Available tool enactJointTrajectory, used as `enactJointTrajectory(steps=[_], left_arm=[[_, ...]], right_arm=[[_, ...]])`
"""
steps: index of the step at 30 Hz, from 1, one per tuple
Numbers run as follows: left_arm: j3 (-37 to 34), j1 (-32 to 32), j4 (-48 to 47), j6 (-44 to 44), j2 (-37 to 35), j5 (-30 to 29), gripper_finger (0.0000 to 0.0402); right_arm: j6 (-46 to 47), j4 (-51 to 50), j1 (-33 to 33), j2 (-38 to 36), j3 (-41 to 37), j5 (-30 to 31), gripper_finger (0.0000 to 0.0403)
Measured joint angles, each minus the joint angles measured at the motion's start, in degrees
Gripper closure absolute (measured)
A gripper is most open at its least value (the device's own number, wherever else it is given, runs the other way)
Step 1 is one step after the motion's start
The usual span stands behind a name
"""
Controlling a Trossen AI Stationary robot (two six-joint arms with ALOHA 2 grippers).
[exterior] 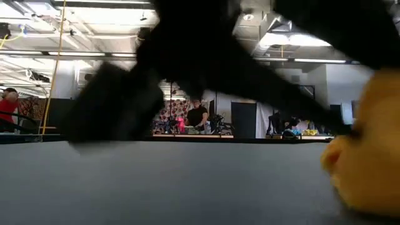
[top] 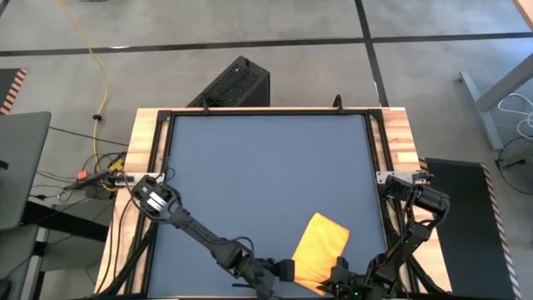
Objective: Roll towel
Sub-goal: Roll the yellow microfiber towel
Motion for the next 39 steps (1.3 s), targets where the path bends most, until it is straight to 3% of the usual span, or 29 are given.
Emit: enactJointTrajectory(steps=[3, 9, 16, 22, 24, 28, 34, 36, 39], left_arm=[[-0.1, 0.0, 2.2, 7.2, 1.7, -2.1, 0.0262], [-0.1, 0.4, 3.2, 8.7, 1.9, -3.8, 0.0262], [-0.1, 2.0, -0.3, 12.0, 1.9, 8.2, 0.027], [0.0, 3.8, -3.8, 5.0, 1.9, 17.6, 0.0351], [0.0, 4.3, -3.7, 0.8, 1.9, 19.4, 0.0386], [0.6, 6.3, -4.5, -16.2, 1.9, 24.1, 0.0398], [2.5, 11.6, -7.8, -44.5, 1.9, 47.9, 0.0401], [2.5, 13.1, -8.0, -52.7, 1.9, 52.0, 0.0401], [2.5, 14.7, -8.2, -62.2, 1.9, 53.6, 0.0401]], right_arm=[[0.6, 1.9, -0.7, 0.0, 0.0, -0.4, 0.0377], [4.7, 2.0, -1.2, 0.0, 0.0, -2.4, 0.0377], [6.4, 4.3, -1.2, 0.0, 0.0, -1.5, 0.0376], [6.4, 6.9, -1.2, 0.0, 0.0, 0.2, 0.0376], [6.4, 7.4, -1.1, 0.0, 0.0, 0.7, 0.0376], [6.1, 6.7, -1.0, 0.0, 0.0, 0.4, 0.0376], [8.0, 2.3, -1.7, 0.0, 0.0, -2.0, 0.0377], [8.8, 1.5, -2.1, 0.0, 0.0, -3.7, 0.0377], [8.8, 1.4, -2.7, 0.0, 0.1, -6.1, 0.0376]])
